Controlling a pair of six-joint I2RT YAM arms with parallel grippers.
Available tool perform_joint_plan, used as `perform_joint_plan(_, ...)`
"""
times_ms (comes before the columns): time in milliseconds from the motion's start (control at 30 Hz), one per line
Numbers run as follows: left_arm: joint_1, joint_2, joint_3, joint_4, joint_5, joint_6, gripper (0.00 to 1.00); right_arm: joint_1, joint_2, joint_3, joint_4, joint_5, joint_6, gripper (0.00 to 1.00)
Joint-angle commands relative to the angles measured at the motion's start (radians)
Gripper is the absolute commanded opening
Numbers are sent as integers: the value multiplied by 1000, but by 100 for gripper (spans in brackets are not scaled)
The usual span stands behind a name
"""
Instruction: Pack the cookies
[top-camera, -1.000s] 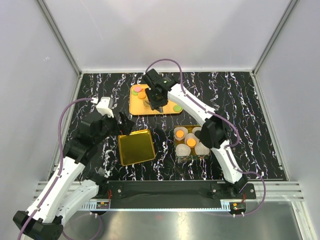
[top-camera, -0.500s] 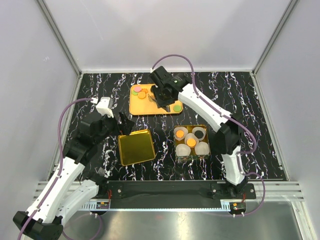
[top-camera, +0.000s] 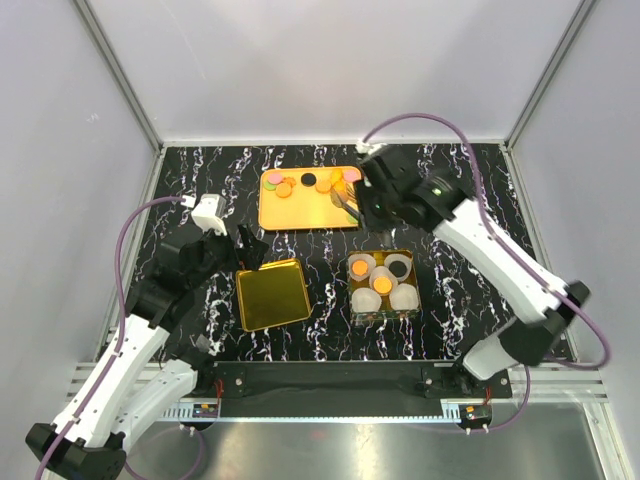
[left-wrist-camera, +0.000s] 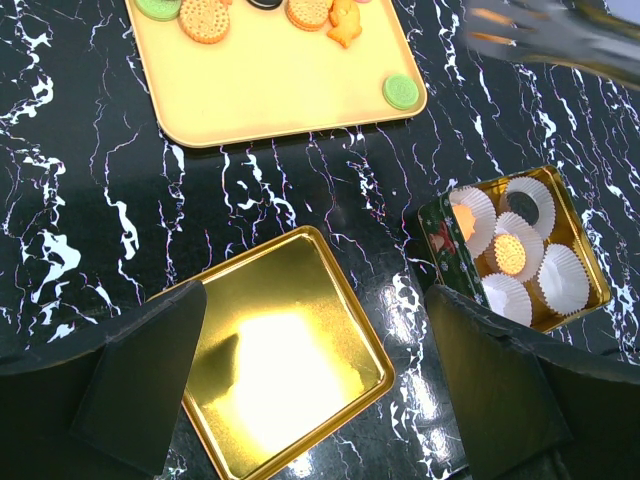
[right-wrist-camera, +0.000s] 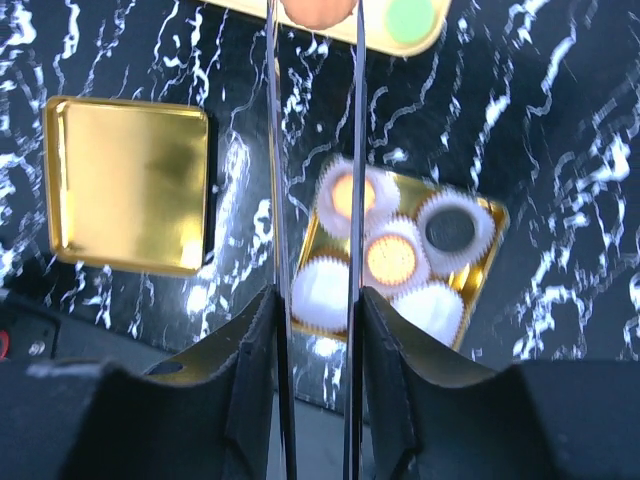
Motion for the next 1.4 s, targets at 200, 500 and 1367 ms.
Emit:
perform_joint_plan(200, 5, -16, 8, 43, 10, -8, 99, -1, -306, -198, -178, -16, 120, 42)
perform_joint_plan(500, 6, -10, 10, 40, 6, -7, 99, 2, -472, -368, -254, -139, 177, 42)
perform_joint_plan(1367, 6, 1, 10, 39, -3, -7, 99, 53, -530, -587, -125, -274, 257, 40)
